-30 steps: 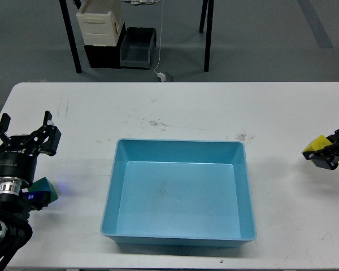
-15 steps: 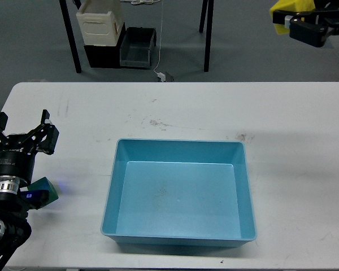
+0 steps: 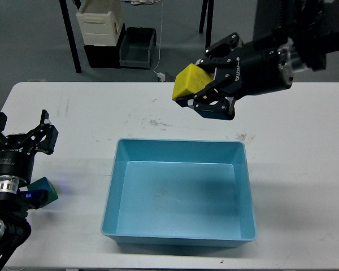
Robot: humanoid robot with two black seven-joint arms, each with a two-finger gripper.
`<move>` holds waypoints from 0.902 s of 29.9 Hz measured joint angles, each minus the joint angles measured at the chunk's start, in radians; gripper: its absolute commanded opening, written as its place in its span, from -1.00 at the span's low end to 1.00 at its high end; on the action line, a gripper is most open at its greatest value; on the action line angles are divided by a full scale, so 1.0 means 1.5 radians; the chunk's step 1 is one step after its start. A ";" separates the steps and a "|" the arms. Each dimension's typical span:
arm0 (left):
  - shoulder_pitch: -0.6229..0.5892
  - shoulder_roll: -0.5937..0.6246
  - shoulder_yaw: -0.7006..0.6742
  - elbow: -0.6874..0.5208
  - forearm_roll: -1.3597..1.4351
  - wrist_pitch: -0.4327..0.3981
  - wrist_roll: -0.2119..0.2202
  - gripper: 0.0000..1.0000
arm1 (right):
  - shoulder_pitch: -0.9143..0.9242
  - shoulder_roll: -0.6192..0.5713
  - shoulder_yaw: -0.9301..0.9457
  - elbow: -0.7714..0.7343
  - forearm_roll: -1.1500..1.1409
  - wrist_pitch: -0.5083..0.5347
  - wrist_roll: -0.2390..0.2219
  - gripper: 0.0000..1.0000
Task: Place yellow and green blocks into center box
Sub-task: 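Lower the yellow cube into the blue box and open the right gripper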
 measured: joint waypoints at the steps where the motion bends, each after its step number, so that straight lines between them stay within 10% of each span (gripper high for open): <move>1: 0.000 0.000 -0.002 0.000 0.000 0.000 0.000 1.00 | 0.000 0.017 -0.015 -0.006 -0.004 0.000 0.000 -1.00; 20: -0.003 0.000 -0.020 0.010 0.000 0.000 0.000 1.00 | -0.148 0.188 -0.145 -0.153 -0.038 0.000 0.000 -0.88; 27: -0.005 0.000 -0.033 0.011 -0.001 -0.004 0.000 1.00 | -0.166 0.213 -0.194 -0.179 -0.040 0.000 0.000 -0.25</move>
